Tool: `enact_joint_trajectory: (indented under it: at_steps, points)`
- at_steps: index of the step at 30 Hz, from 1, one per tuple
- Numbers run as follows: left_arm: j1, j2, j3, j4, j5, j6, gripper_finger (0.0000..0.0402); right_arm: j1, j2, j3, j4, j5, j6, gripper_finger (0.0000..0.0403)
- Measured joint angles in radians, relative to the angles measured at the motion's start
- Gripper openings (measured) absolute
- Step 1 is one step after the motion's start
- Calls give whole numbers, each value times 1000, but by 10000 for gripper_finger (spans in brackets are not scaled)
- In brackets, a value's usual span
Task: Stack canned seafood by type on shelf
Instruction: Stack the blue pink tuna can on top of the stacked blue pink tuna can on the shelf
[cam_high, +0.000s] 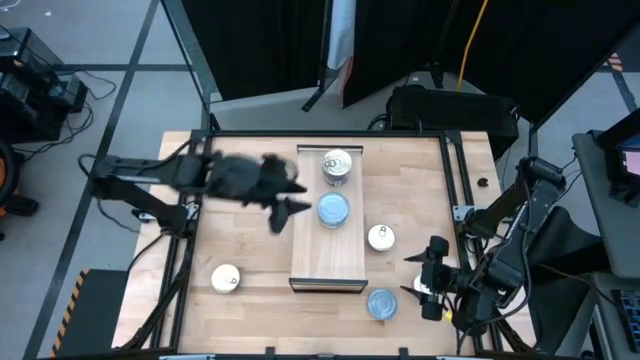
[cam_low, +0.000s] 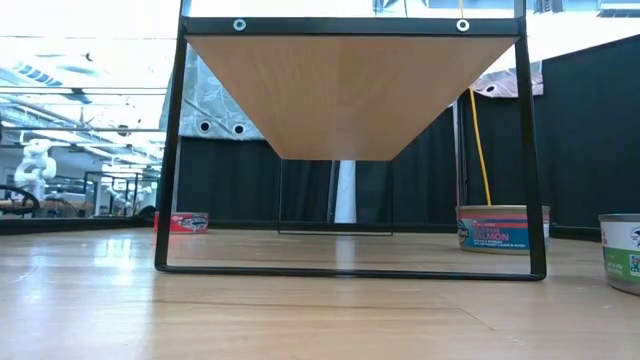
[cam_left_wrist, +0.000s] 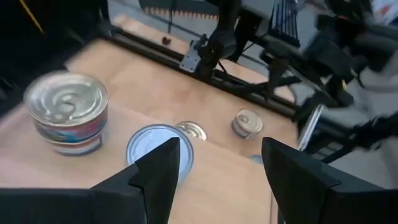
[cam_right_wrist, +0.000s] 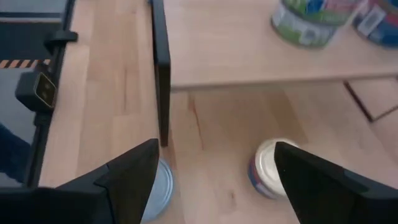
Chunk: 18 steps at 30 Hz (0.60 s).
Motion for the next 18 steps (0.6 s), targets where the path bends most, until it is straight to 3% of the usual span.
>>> enact_joint_trajectory:
  at_steps: [6, 10, 14, 18]
  points:
    - [-216, -4, -60, -42, -322, 46, 228, -29, 1, -86, -51, -16, 204, 313]
    - [-307, 10, -138, -37, -477, 30, 228, -117, 0, -95, -141, -165, 343, 305]
    - [-398, 6, -237, -35, -692, -38, 228, -197, -2, -95, -147, -285, 315, 284]
    - [-467, -8, -346, -41, -889, -125, 228, -279, -4, -95, -148, -292, 170, 260]
